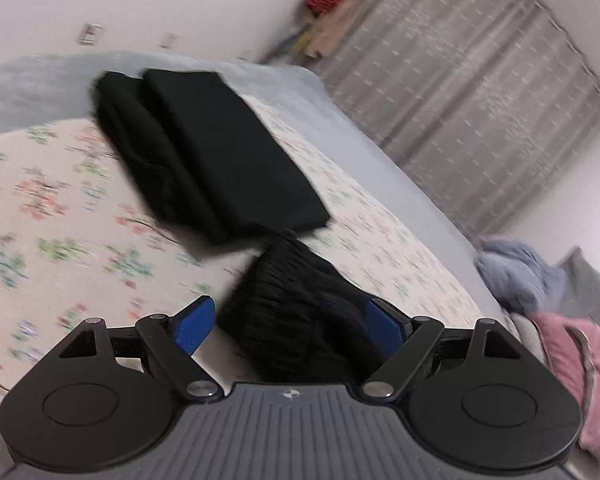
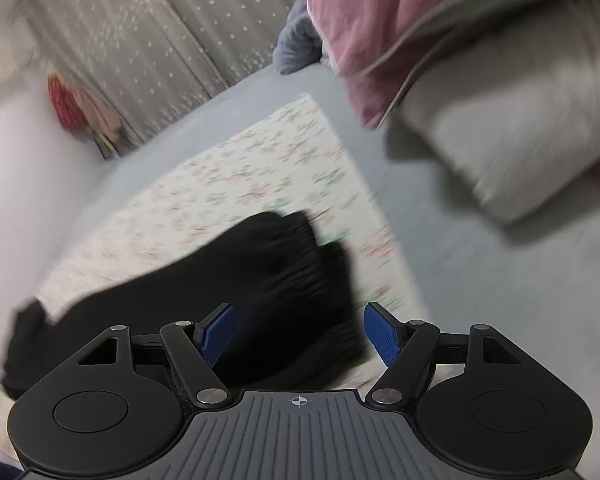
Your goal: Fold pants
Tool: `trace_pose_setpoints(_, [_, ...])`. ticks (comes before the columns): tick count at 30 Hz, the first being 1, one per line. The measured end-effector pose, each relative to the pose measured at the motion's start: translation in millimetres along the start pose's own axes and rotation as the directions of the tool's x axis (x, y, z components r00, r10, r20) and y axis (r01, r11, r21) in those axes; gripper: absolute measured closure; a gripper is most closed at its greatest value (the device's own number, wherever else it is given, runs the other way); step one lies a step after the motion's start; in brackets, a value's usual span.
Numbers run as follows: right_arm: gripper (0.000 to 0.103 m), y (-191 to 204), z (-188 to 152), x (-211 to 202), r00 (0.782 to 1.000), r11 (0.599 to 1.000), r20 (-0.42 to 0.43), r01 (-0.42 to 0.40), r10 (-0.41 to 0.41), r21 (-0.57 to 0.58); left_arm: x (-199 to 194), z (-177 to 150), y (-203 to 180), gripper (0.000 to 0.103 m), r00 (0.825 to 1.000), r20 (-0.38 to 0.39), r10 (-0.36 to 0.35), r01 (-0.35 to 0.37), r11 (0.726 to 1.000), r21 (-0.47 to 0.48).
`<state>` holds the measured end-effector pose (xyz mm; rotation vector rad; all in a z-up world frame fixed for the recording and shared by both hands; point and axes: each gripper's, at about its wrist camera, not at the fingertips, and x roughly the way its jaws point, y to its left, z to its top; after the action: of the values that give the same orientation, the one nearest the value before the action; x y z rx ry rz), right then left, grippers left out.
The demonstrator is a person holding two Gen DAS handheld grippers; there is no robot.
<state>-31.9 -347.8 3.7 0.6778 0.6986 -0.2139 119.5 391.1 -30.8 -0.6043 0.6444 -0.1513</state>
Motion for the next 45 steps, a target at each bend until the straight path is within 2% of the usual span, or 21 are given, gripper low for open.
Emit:
trace_pose_setpoints(2, [0.031,3,-3,10,1.000,0.997,-0.023,-0.012,0.014,0.072,8,-3,-12,0.017,1.000,-0.026,-0.006,0.006,1.000,0.011])
trace_pose_setpoints(5, [0.032,-2,-2,36,0.999,0.969,-0.040,0.006,0.005,0.249,34,-11,-31,0.017,0.995,-0.089,0.054,-0.052,0.998,0.025])
trace_pose_setpoints(7, [0.045,-8,-1,53,0.999,0.937,-0.025,0.039,-0.032,0.347,46,-16,-39,0.017,0.990,-0.108,0.091,-0.087,0.995,0.046])
trace_pose_setpoints(9, [0.068,-14,-4,68,0.999,0.908,-0.004,0.045,-0.048,0.417,63,-17,-47,0.017,0.983,-0.106,0.151,-0.145,0.987,0.063])
trace_pose_setpoints(10, [0.074,-17,-8,69,0.998,0.900,0.000,0.059,-0.066,0.432,70,-17,-46,0.017,0.979,-0.099,0.176,-0.171,0.983,0.061])
trace_pose_setpoints(11, [0.080,-15,-9,75,0.997,0.900,0.003,0.071,-0.080,0.430,73,-19,-45,0.021,0.976,-0.084,0.202,-0.198,0.979,0.049])
trace_pose_setpoints(13, [0.084,-12,-9,78,0.994,0.911,-0.002,0.103,-0.112,0.399,77,-16,-46,0.048,0.967,-0.040,0.253,-0.252,0.968,0.010])
trace_pose_setpoints(14, [0.087,-11,-7,77,0.993,0.919,0.001,0.109,-0.118,0.380,76,-14,-45,0.067,0.960,-0.031,0.277,-0.277,0.961,-0.011])
trace_pose_setpoints(15, [0.090,-7,-4,76,0.992,0.927,0.008,0.112,-0.123,0.358,75,-11,-43,0.077,0.960,-0.030,0.280,-0.281,0.959,-0.037])
trace_pose_setpoints(18, [0.096,4,7,71,0.992,0.946,0.039,0.105,-0.123,0.307,64,0,-41,0.084,0.967,-0.015,0.254,-0.255,0.964,-0.075])
trace_pose_setpoints(22, [0.097,32,37,39,0.987,0.967,0.153,0.000,-0.041,0.256,49,0,-28,0.084,0.977,0.028,0.211,-0.209,0.975,-0.078])
trace_pose_setpoints(25, [0.097,46,38,7,0.977,0.978,0.212,-0.042,-0.002,0.203,57,-13,-13,0.084,0.975,-0.029,0.222,-0.222,0.975,-0.008])
trace_pose_setpoints(27, [0.097,43,21,4,0.983,0.987,0.175,0.020,-0.049,0.162,59,-22,-5,0.084,0.975,-0.049,0.216,-0.216,0.976,0.013])
trace_pose_setpoints(29, [0.097,23,-2,25,0.992,0.980,0.038,0.116,-0.124,0.163,57,-24,-5,0.083,0.975,-0.047,0.217,-0.215,0.976,0.034])
trace_pose_setpoints(31, [0.096,-8,-18,47,0.980,0.946,-0.116,0.187,-0.161,0.265,56,-23,-10,0.083,0.971,-0.045,0.234,-0.230,0.970,0.082])
trace_pose_setpoints(32, [0.097,-15,-15,43,0.987,0.931,-0.103,0.151,-0.123,0.333,55,-22,-13,0.082,0.970,-0.045,0.240,-0.235,0.967,0.101])
trace_pose_setpoints(34, [0.097,-2,-10,35,0.986,0.954,-0.066,0.163,-0.151,0.250,56,-23,-13,0.077,0.969,-0.053,0.240,-0.233,0.966,0.115])
trace_pose_setpoints(37, [0.094,10,-11,43,0.972,0.961,-0.108,0.225,-0.209,0.163,54,-26,-7,0.050,0.962,-0.078,0.261,-0.251,0.961,0.119])
trace_pose_setpoints(39, [0.089,10,-11,43,0.972,0.964,-0.130,0.217,-0.198,0.156,49,-26,-1,0.035,0.960,-0.092,0.265,-0.252,0.959,0.129])
trace_pose_setpoints(43, [0.071,10,-19,36,0.962,0.963,-0.138,0.250,-0.235,0.105,24,-17,9,0.033,0.976,-0.069,0.205,-0.199,0.976,0.091])
trace_pose_setpoints(45, [0.048,9,-17,22,0.952,0.950,-0.063,0.302,-0.298,0.074,15,-9,7,0.033,0.978,-0.048,0.202,-0.198,0.977,0.081])
